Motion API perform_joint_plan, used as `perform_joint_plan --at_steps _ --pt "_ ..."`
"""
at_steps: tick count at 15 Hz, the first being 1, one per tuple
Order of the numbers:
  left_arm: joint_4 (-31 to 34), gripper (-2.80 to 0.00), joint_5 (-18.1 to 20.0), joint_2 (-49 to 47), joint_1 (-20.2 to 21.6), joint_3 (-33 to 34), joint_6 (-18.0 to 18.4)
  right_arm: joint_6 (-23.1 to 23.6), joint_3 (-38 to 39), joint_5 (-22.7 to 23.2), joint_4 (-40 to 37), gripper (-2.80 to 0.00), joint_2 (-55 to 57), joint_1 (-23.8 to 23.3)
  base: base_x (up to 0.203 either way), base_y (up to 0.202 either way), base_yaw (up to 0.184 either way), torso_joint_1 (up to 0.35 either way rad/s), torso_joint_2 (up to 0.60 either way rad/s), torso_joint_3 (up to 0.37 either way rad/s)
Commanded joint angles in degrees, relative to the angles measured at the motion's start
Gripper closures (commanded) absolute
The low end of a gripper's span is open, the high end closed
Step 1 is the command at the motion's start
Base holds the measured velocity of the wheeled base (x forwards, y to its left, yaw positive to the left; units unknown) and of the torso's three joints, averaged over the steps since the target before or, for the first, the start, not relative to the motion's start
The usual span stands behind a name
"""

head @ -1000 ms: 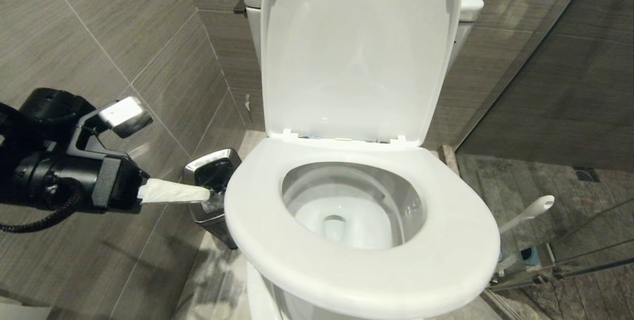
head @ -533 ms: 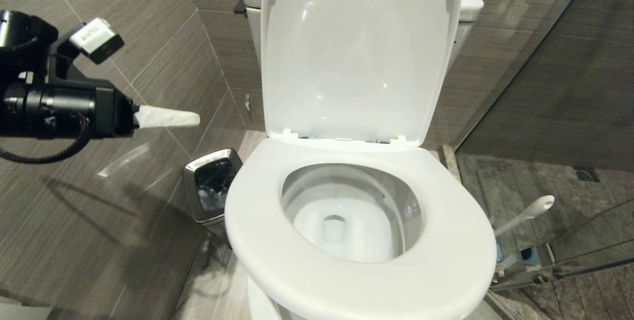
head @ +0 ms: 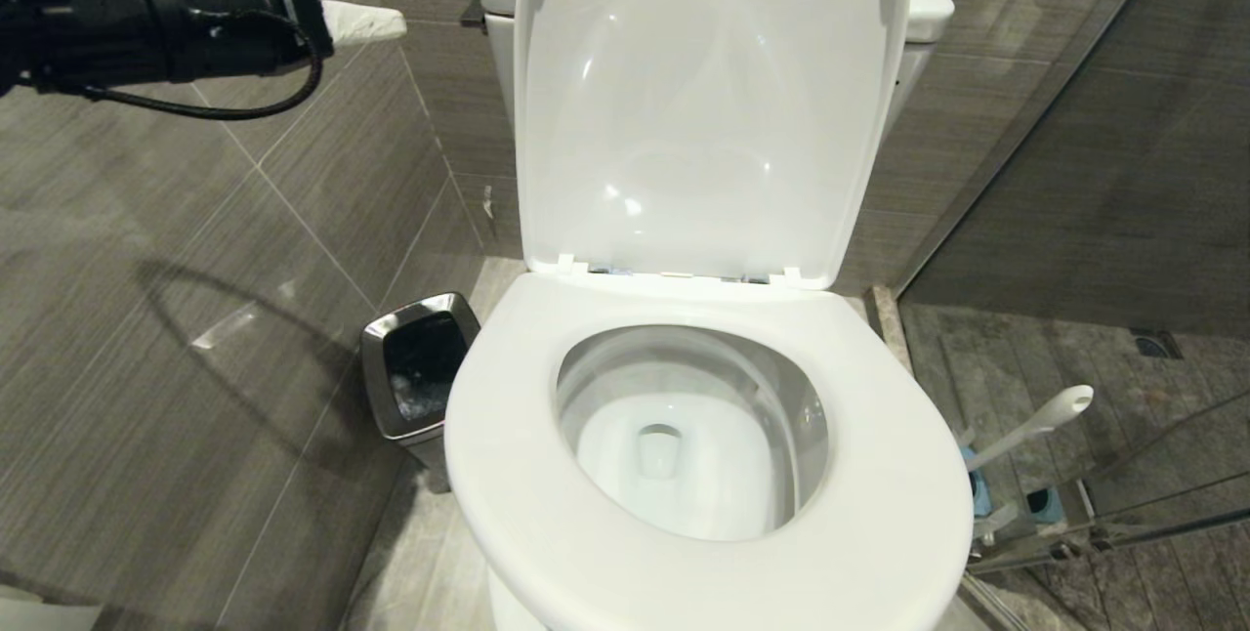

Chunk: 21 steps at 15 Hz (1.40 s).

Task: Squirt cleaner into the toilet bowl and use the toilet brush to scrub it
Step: Close the toilet lid

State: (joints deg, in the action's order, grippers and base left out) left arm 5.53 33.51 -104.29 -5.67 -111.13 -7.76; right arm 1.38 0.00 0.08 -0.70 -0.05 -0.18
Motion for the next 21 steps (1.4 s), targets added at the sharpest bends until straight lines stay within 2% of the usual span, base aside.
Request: perform_joint_plan --at_steps 1,2,5,7,9,16,18,21 --pt "-10.5 0.0 -7.9 -3.7 -3.5 -0.7 -5.7 0.0 0.0 0.0 0.0 0.0 0.0 0.0 0.0 0.0 0.0 0.0 0.0 0.0" --pt "-15.1 0.0 -10.1 -4.5 -4.6 -0.7 -8.7 0.0 0.0 0.0 0.0 0.0 0.0 0.0 0.0 0.0 0.0 0.0 0.0 0.0" --pt "-27.8 0.0 -15.2 -6.8 -7.1 -0.8 -13.7 0.0 0.0 0.0 0.0 0.0 0.0 0.0 0.0 0.0 0.0 0.0 0.0 0.0" --pt "-33.1 0.0 -15.6 -7.8 -7.7 -0.8 -18.4 0.0 0.0 0.0 0.0 0.0 0.0 0.0 0.0 0.0 0.0 0.0 0.0 0.0" --pt "-34.3 0.0 -15.5 -7.9 -7.5 -0.8 -22.5 0.0 0.0 0.0 0.0 0.0 0.0 0.0 0.0 0.0 0.0 0.0 0.0 0.0" --pt "-34.1 0.0 -14.6 -6.8 -5.9 -0.7 -22.2 0.0 0.1 0.0 0.0 0.0 0.0 0.0 0.0 0.0 0.0 0.0 0.0 0.0" --pt "-34.0 0.0 -18.1 -6.8 -6.2 -0.7 -22.5 0.0 0.0 0.0 0.0 0.0 0.0 0.0 0.0 0.0 0.0 0.0 0.0 0.0" --pt "-34.0 0.0 -18.4 -6.5 -5.3 -0.7 -21.9 0.0 0.1 0.0 0.0 0.0 0.0 0.0 0.0 0.0 0.0 0.0 0.0 0.0"
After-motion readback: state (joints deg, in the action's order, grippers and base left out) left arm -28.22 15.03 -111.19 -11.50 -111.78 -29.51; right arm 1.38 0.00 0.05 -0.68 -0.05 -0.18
